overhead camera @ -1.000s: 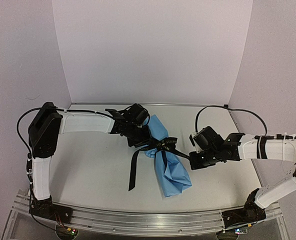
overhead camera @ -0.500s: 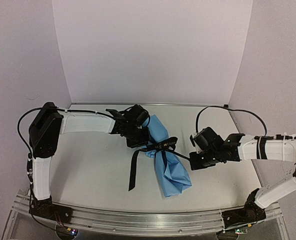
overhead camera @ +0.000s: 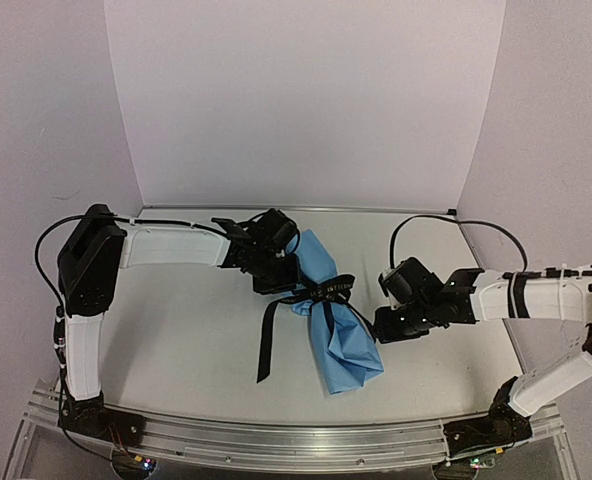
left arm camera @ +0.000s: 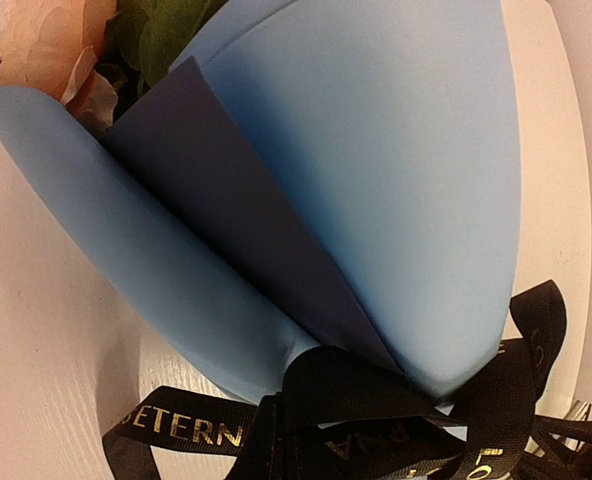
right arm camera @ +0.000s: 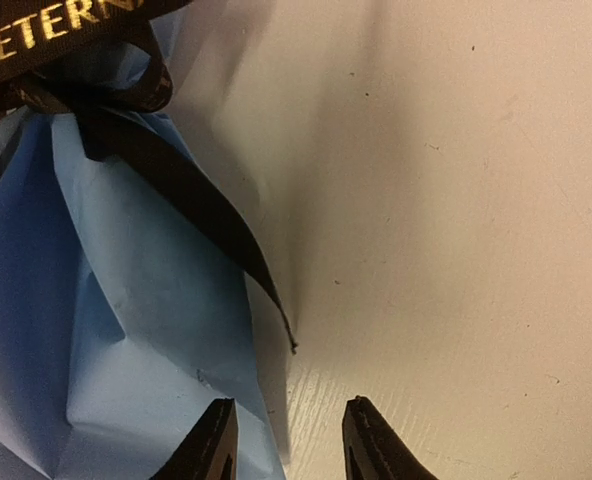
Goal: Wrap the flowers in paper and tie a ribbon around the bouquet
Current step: Cross the half-tied ribbon over the folded bouquet.
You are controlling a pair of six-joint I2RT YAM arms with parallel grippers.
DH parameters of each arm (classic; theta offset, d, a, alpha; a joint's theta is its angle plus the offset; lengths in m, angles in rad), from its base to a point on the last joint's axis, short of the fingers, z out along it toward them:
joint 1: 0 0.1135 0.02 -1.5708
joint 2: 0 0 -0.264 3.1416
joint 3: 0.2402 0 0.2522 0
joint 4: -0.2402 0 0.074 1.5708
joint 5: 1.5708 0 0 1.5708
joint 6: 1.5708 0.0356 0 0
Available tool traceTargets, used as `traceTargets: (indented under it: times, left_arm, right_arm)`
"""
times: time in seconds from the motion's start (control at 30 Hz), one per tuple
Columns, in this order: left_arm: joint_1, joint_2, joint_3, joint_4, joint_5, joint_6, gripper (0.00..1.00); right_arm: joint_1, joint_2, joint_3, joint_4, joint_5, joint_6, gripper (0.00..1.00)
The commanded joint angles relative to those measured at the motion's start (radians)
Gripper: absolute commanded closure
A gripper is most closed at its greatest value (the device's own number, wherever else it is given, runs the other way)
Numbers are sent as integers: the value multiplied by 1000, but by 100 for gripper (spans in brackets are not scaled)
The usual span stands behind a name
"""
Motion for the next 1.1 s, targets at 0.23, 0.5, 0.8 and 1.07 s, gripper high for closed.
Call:
traceTargets:
  times: [0.23,0.5,0.8,1.07]
  left_arm:
    - [-1,-13,19,42,31,47,100]
    - [-1,-14,21,44,40,63,100]
    - [0,-10,18,48,57,69,100]
    - [0,-5,21,56,68,64,100]
  right_arm:
    - [-84,-12,199,23,-37,-78,40]
    - [-177,179,383,135,-201,-225,38]
    - [-266,276,410,169,-335,-263,47]
    - [-267,368,455,152,-293,-190,47]
